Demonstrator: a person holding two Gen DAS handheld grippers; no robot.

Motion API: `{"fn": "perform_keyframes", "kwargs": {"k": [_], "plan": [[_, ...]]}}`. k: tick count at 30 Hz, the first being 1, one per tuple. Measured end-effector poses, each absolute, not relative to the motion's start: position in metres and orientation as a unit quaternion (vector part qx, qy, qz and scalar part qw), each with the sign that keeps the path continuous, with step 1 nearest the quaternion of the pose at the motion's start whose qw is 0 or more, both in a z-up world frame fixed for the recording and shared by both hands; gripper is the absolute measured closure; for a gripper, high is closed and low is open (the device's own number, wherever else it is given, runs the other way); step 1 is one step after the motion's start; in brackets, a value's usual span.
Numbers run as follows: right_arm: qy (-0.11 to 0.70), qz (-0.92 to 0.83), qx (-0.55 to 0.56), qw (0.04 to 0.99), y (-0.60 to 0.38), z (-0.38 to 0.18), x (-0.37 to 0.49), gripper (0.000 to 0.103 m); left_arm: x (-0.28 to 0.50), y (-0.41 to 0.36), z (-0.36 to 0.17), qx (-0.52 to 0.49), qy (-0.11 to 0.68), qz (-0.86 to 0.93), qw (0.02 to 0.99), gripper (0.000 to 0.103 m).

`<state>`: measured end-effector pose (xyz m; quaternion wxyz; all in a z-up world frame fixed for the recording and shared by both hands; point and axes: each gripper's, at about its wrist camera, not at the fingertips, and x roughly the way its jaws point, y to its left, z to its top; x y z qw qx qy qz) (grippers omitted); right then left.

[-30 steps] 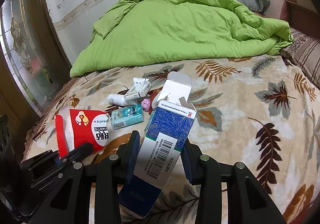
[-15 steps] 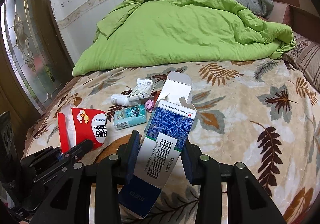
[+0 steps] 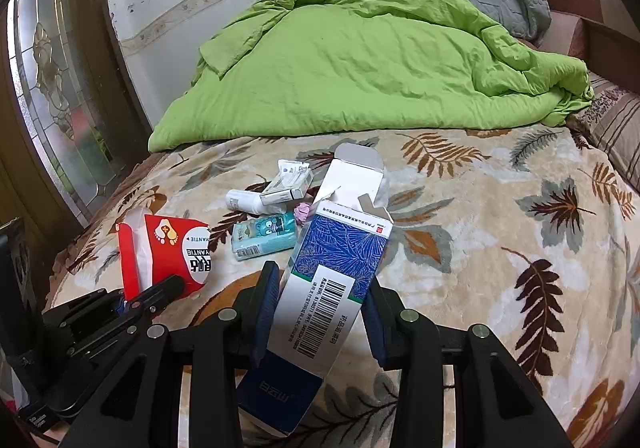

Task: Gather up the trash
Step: 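Hold the red strip in the left tool and medicine box in the right tool above the bed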

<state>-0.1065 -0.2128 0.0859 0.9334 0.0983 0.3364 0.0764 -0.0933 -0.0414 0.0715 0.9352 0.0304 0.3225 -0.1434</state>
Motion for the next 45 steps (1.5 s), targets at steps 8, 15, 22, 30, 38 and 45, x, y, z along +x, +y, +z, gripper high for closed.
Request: {"fn": "perform_keyframes", "kwargs": {"k": [8,15,22,30,38,45], "plan": [[0.335,0.077,0.098,0.934,-0.2128,0.0863,-0.1073,0.06,-0.0933,-0.0413,0.0716,0.031,0.321,-0.143,0.936,0.097],[0.334,0.078,0.098,0.934,-0.2117,0.0874,-0.1078,0.06,-0.0936,-0.0418,0.0716,0.032,0.322,-0.143,0.935,0.097],[0.334,0.079,0.098,0.934,-0.2119,0.0874,-0.1079,0.06,-0.094,-0.0419,0.0715,0.031,0.321,-0.144,0.936,0.097],[0.333,0.078,0.098,0.935,-0.2117,0.0877,-0.1082,0.06,-0.0942,-0.0424,0.0716,0.031,0.321,-0.144,0.935,0.097],[0.333,0.079,0.098,0.935,-0.2111,0.0884,-0.1083,0.06,-0.0939,-0.0429,0.0718,0.032,0.321,-0.144,0.936,0.097],[0.332,0.08,0.098,0.935,-0.2116,0.0883,-0.1086,0.06,-0.0945,-0.0431,0.072,0.032,0.321,-0.144,0.936,0.097]]}}
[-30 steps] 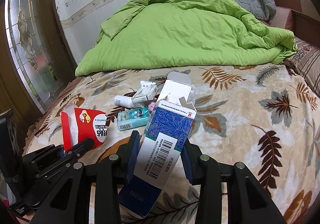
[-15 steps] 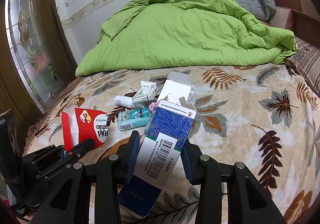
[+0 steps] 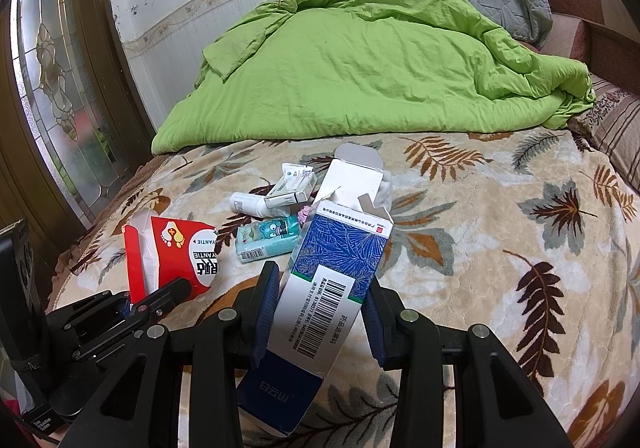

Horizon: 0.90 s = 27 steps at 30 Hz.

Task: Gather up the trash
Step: 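Hold the red strip in the left tool and medicine box in the right tool above the bed, then carry red strip and medicine box over the red wastebasket and open both tools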

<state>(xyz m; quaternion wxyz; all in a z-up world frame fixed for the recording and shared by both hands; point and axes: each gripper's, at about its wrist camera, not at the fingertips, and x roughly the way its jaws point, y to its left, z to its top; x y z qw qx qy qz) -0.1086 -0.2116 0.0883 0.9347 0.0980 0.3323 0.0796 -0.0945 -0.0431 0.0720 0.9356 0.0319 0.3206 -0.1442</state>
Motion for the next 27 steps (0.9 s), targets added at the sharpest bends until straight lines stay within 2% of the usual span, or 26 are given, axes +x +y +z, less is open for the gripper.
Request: {"fn": "perform_keyframes", "kwargs": {"k": [27], "plan": [[0.325,0.08,0.114,0.935,-0.2103,0.0959,-0.1146,0.06,-0.0998,-0.0504,0.0765,0.037,0.315,-0.156,0.935,0.097]]}}
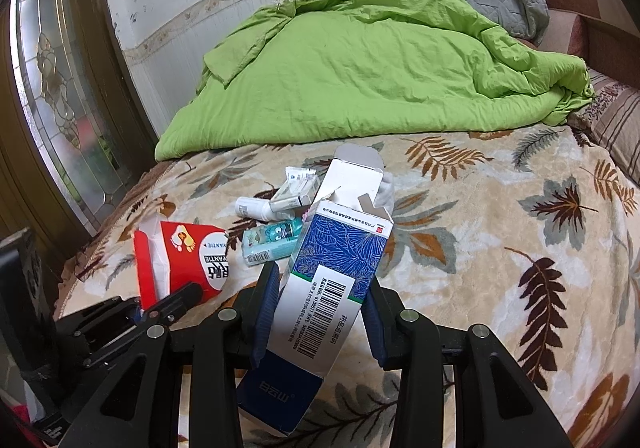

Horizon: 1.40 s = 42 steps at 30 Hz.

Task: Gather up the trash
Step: 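Carry red strip and medicine box over the red wastebasket and open both tools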

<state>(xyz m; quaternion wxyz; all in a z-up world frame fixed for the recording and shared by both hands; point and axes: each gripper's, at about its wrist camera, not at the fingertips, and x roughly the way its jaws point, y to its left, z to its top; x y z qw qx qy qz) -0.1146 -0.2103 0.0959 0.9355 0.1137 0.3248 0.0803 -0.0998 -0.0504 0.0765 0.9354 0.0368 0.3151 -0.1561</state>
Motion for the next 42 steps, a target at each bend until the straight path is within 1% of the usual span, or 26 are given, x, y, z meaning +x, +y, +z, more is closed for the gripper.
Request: {"fn": "perform_keyframes", "kwargs": {"k": [7,9,14,19,24,28,30,34,35,36,37,38,39,41,42], "plan": [[0.327,0.079,0.169,0.926,-0.244,0.101,-0.147,0.06,-0.113,-0.059,0.083,0.023,0.314,-0.214,0.925,0.097],[0.328,0.077,0.193,0.922,-0.262,0.104,-0.163,0.06,-0.121,-0.067,0.085,0.026,0.311,-0.237,0.92,0.097],[0.317,0.04,0.216,0.923,-0.312,0.118,-0.213,0.06,-0.144,-0.099,0.102,0.028,0.308,-0.315,0.897,0.097],[0.317,-0.011,0.233,0.919,-0.365,0.122,-0.269,0.06,-0.18,-0.15,0.124,0.042,0.306,-0.407,0.859,0.097],[0.322,-0.085,0.258,0.907,-0.426,0.113,-0.334,0.06,-0.215,-0.216,0.133,0.049,0.331,-0.494,0.803,0.097],[0.337,-0.132,0.285,0.888,-0.462,0.095,-0.376,0.06,-0.241,-0.273,0.123,0.076,0.358,-0.537,0.76,0.097],[0.342,-0.14,0.296,0.881,-0.473,0.085,-0.39,0.059,-0.255,-0.299,0.115,0.098,0.369,-0.552,0.742,0.097],[0.357,-0.155,0.312,0.867,-0.485,0.067,-0.406,0.057,-0.273,-0.332,0.096,0.13,0.391,-0.56,0.719,0.097],[0.361,-0.16,0.312,0.864,-0.488,0.064,-0.408,0.054,-0.277,-0.338,0.092,0.14,0.394,-0.559,0.716,0.094],[0.367,-0.167,0.309,0.862,-0.49,0.062,-0.409,0.048,-0.279,-0.342,0.091,0.146,0.396,-0.556,0.716,0.085],[0.368,-0.171,0.307,0.861,-0.492,0.063,-0.409,0.045,-0.28,-0.345,0.09,0.149,0.398,-0.553,0.717,0.077],[0.366,-0.173,0.305,0.862,-0.494,0.063,-0.411,0.041,-0.28,-0.345,0.091,0.146,0.397,-0.551,0.719,0.059],[0.363,-0.173,0.303,0.864,-0.494,0.064,-0.414,0.039,-0.28,-0.344,0.094,0.141,0.394,-0.549,0.723,0.049],[0.358,-0.17,0.297,0.869,-0.495,0.069,-0.413,0.038,-0.278,-0.337,0.103,0.135,0.385,-0.542,0.735,0.048],[0.355,-0.168,0.297,0.871,-0.493,0.071,-0.412,0.035,-0.275,-0.334,0.107,0.136,0.382,-0.538,0.739,0.048]]}}
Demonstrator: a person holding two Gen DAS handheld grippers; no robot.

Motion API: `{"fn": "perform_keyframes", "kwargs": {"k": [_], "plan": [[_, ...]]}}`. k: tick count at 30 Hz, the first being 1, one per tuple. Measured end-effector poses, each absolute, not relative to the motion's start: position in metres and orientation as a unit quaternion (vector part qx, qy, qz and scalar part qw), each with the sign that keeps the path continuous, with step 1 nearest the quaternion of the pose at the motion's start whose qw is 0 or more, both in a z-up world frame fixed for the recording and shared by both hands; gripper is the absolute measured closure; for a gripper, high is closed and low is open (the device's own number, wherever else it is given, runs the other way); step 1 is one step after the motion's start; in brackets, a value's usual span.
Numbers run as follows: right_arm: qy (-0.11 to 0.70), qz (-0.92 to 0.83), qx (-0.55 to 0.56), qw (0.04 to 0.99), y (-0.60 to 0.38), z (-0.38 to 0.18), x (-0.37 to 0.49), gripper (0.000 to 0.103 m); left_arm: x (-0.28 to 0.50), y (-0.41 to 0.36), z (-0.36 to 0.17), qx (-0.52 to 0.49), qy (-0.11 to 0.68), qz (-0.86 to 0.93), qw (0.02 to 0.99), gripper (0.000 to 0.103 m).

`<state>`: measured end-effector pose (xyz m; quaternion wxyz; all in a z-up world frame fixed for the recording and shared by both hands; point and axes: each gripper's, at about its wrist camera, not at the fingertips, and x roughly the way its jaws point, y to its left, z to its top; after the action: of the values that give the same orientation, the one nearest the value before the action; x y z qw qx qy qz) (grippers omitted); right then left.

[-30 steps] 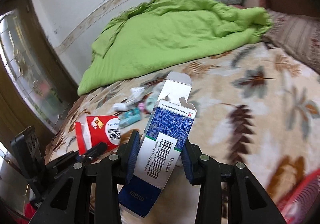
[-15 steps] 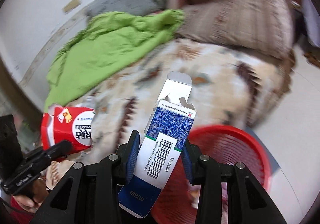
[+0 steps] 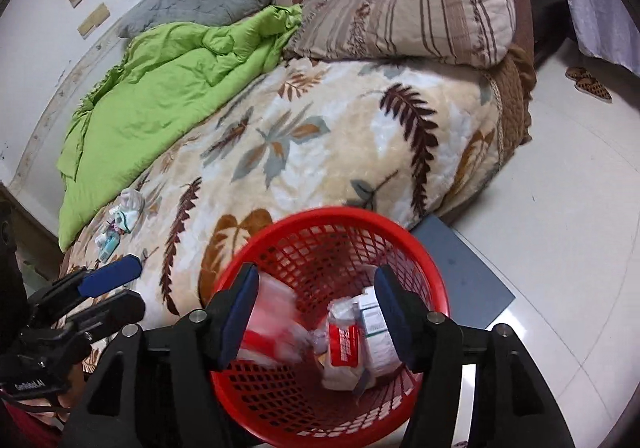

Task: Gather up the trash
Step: 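Carry red strip and medicine box over the red wastebasket and open both tools, then grasp the white sock on the bed with the right tool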

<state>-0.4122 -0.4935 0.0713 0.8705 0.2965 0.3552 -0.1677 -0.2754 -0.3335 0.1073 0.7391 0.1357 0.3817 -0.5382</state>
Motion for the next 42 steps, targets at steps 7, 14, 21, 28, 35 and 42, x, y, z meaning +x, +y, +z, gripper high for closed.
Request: {"fn": "perform_keyframes", "kwargs": {"k": [7,14,21,28,35,42], "plan": [[0.341,-0.106,0.268,0.895,-0.459,0.096,-0.375,0.033,-0.255,-0.279,0.13,0.114,0.368,-0.488,0.783,0.048],[0.333,-0.001,0.228,0.915,-0.389,0.128,-0.325,0.033,-0.227,-0.194,0.153,0.073,0.357,-0.417,0.833,0.042],[0.359,0.063,0.205,0.908,-0.331,0.139,-0.268,0.033,-0.185,-0.097,0.157,0.016,0.353,-0.324,0.877,0.04],[0.394,0.082,0.217,0.889,-0.305,0.128,-0.181,0.028,-0.136,-0.026,0.142,-0.038,0.363,-0.246,0.898,0.032],[0.423,0.08,0.24,0.87,-0.291,0.092,-0.07,0.028,-0.085,0.005,0.109,-0.061,0.397,-0.204,0.893,0.032],[0.435,0.066,0.237,0.866,-0.279,0.058,0.026,0.028,-0.04,0.007,0.088,-0.044,0.422,-0.192,0.885,0.031]]}}
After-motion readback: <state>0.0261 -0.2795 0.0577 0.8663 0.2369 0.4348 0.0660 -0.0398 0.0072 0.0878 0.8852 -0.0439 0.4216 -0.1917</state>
